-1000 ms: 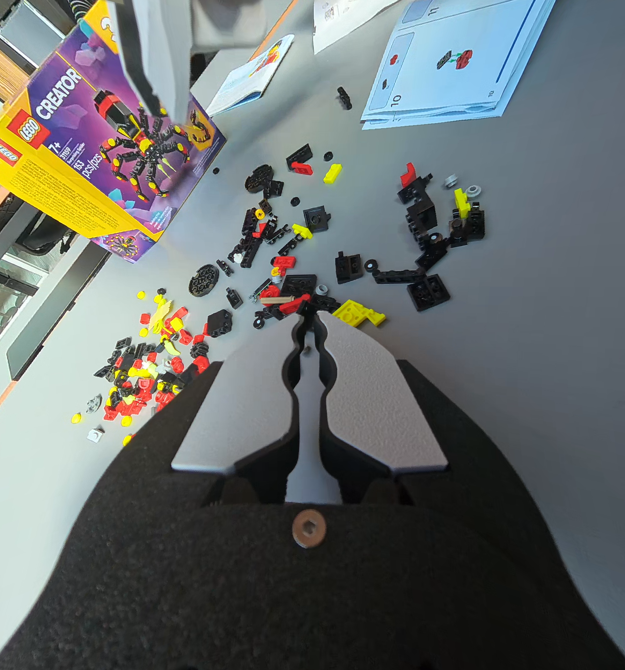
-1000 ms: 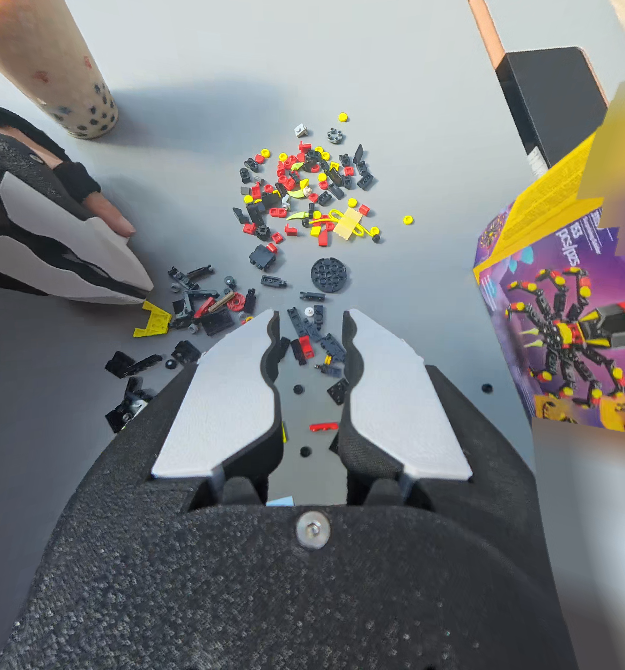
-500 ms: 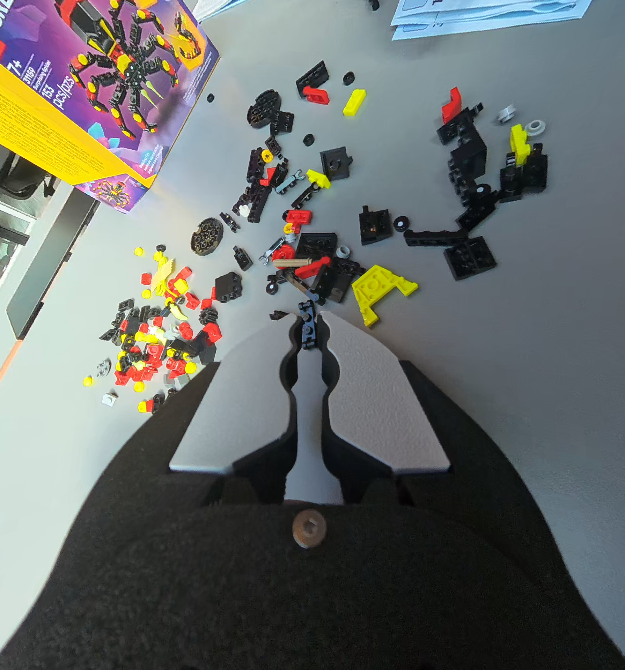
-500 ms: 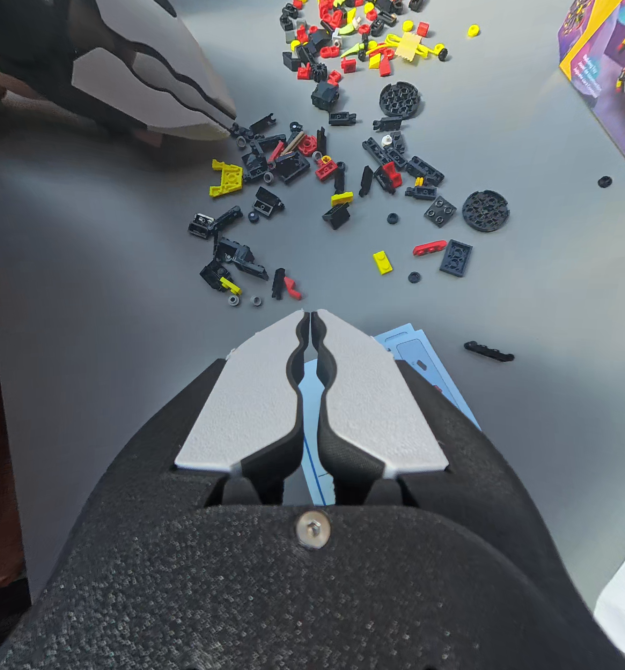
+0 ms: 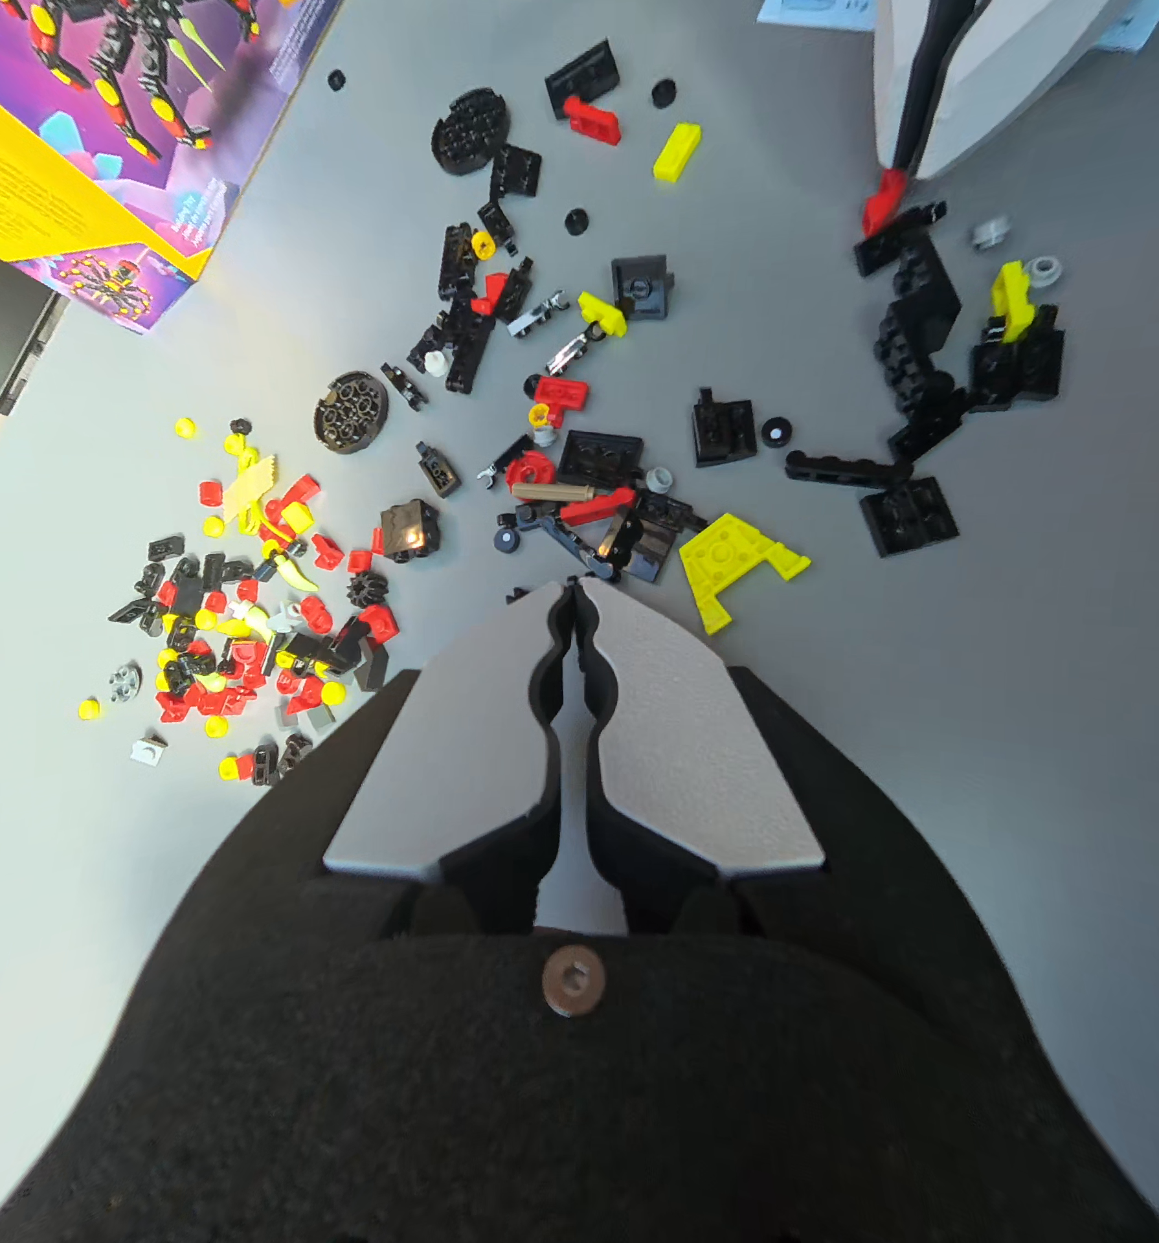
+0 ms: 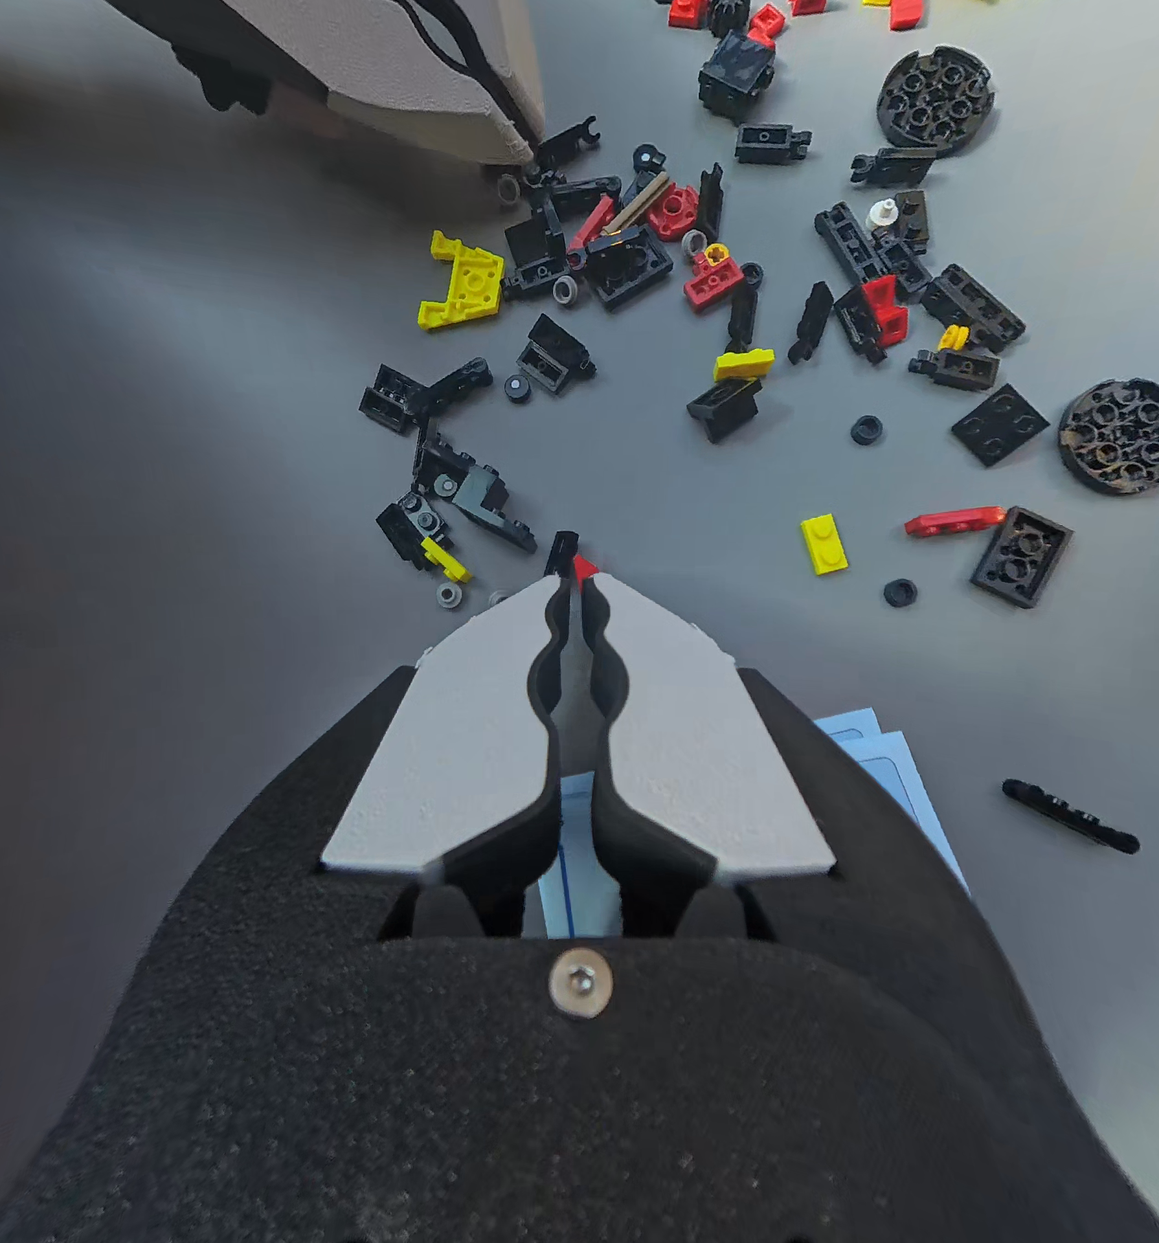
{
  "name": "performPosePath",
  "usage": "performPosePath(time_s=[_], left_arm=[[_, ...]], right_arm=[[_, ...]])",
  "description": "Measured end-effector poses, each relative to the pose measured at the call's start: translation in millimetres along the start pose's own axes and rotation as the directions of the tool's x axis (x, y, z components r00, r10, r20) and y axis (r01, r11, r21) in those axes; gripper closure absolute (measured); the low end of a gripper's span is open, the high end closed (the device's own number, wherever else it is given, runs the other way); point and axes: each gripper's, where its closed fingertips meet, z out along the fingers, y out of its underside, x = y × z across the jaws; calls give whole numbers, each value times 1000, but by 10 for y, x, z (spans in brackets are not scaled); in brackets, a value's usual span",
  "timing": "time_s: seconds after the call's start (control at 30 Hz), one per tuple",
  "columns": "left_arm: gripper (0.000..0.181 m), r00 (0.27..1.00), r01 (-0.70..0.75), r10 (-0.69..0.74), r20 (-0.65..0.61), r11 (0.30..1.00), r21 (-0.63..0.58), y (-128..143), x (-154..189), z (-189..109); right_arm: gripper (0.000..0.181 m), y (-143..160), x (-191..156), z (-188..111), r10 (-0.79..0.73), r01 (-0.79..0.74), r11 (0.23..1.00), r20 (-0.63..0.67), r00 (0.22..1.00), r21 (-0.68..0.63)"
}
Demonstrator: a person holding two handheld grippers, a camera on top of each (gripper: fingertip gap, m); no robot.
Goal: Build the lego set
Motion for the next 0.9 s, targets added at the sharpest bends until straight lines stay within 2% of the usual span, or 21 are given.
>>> performPosePath(time_s=[0.03, 0.27, 0.4, 0.53, 0.63, 0.77, 0.9], left_arm=[[181, 1000, -13, 13, -3, 999, -34, 46, 1, 18], [181, 1000, 7, -6, 9, 995, -100, 175, -36, -39], [181, 999, 33, -34, -3, 996, -77, 149, 0, -90], [181, 998, 61, -61, -20, 998, 11, -57, -9, -56], [180, 999, 35, -34, -31, 998, 48, -251, -26, 26], [180, 997, -20, 23, -67, 999, 48, -371, -4, 195], [180, 993, -60, 59, -100, 998, -6, -306, 18, 302]], right_arm=[[178, -3, 1, 26, -6, 6, 1000, 8, 1000, -7], [175, -183, 136, 20, -47, 47, 999, -2, 999, 11], [175, -403, 243, 80, -66, 65, 997, 21, 998, 36], [175, -482, 396, 279, -79, 79, 997, 52, 996, -2], [176, -503, 494, 319, -61, 62, 998, 80, 995, 0], [175, -455, 634, 213, -72, 73, 997, 33, 997, -20], [175, -369, 816, -19, -31, 31, 1000, -27, 999, -3]])
